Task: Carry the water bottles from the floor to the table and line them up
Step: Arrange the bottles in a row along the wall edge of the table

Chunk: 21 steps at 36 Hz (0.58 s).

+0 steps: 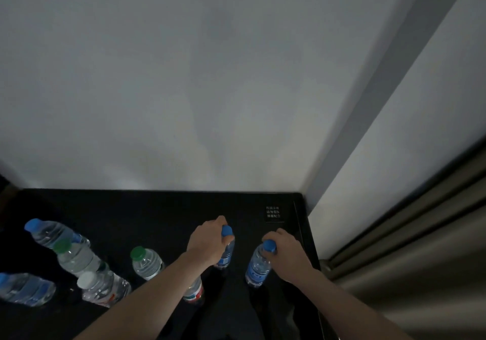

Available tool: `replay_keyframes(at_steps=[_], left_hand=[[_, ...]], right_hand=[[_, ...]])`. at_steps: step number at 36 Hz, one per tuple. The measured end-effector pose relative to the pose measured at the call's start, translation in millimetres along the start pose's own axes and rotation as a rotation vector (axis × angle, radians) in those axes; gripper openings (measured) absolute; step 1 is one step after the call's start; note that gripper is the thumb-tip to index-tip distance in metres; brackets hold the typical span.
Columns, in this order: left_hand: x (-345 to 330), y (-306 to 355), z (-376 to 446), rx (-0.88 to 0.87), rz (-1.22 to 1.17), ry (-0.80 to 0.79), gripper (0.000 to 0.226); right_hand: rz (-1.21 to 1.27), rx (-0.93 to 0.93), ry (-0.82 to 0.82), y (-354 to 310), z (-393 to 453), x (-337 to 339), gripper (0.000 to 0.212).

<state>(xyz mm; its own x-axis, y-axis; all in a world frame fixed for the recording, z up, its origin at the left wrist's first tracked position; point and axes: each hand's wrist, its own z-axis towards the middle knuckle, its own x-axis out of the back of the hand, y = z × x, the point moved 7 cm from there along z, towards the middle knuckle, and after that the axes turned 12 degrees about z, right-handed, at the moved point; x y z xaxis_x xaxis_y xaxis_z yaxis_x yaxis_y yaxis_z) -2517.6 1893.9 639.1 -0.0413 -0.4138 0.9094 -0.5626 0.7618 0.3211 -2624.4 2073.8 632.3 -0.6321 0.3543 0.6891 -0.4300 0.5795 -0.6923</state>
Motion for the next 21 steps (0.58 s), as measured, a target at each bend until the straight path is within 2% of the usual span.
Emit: replay_keyframes(at_steps=[5, 13, 21], left_hand=[[4.1, 1.5, 14.7, 0.071, -0.049, 0.032, 0.02], [5.9, -0.3, 43.4, 0.168, -0.086, 0.065, 0.025], [3.4, 14.4, 75.8, 0.187, -0.148, 0.094, 0.016]], right_hand=[[-0.003, 0.011, -0.016, 18.0, 30.7, 35.4, 0.022], [-0.116, 0.1, 0.045, 24.9, 90.6, 98.8, 0.027], [-0.141, 0.119, 0.083, 41.3, 145.7, 134.5, 0.027]])
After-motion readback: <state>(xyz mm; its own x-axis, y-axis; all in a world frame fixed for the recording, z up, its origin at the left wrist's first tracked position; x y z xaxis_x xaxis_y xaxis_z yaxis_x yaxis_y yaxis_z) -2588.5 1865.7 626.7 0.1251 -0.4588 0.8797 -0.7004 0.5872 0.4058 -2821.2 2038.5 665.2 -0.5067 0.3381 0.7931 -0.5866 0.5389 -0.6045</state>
